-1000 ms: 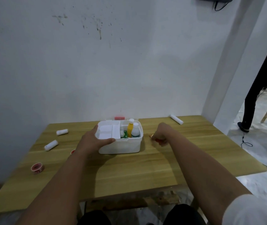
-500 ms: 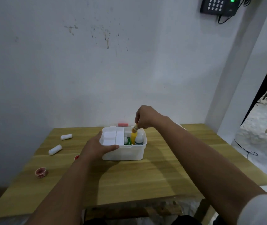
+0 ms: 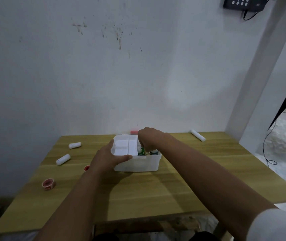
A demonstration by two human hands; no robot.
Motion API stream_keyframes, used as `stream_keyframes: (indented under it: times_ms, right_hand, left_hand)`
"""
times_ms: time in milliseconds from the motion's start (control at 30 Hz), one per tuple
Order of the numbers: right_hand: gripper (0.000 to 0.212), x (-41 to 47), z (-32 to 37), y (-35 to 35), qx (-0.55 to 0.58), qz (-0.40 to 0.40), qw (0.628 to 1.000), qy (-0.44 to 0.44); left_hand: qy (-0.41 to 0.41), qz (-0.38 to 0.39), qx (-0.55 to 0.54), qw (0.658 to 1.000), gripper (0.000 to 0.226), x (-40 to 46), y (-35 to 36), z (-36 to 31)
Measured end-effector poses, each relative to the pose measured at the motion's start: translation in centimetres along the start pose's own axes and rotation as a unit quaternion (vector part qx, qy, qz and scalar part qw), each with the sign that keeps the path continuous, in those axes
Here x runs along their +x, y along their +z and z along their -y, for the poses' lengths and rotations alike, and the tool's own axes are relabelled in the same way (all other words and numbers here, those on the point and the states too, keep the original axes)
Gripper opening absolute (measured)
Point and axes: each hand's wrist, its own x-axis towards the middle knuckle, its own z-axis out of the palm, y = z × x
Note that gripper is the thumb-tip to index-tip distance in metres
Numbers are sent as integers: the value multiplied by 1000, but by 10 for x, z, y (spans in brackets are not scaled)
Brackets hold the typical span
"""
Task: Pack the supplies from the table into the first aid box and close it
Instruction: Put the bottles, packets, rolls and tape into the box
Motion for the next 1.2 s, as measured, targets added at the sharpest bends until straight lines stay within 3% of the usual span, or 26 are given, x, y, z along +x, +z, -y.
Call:
stream_keyframes:
  times_ms: [100,167,267,500,667,767,900,1067,1200]
  right_hand:
    - [54,-2,-3,1,-1,4,1000,-8]
    - [46,-3,-3,0,6,15,1000,-6]
    - [16,-3,1,11,9,36,999,16]
    - [11,-5,-6,18,65,27,997,23]
    - [24,-18,-29,-5,233,0,972,39]
    - [15,-32,-55,-10,346,-77,933,60]
    - [8,-52,-101,1,361,-157,907,149]
    - [11,-79,-161,39,317,-122,890,305]
    - [11,-105,-186,68,289,-90,874,379]
  left_hand:
    - [7,-1,-2,1000,104,1,0,-1]
    - [2,0,-10,1000,105,0,0,-2]
    - [3,2,-11,1000,106,-1,0,-1]
    - [-2,2,2,1000,110,-1,0,-1]
    - [-21,-1,4,1000,115,0,3,-2]
    - [-16,-4,2,1000,113,0,2,-1]
    - [15,-6,-6,1000,98,-1,2,-2]
    - [4,-2,-13,1000,97,-1,0,-2]
    - [3,3,-13,1000,98,-1,0,-2]
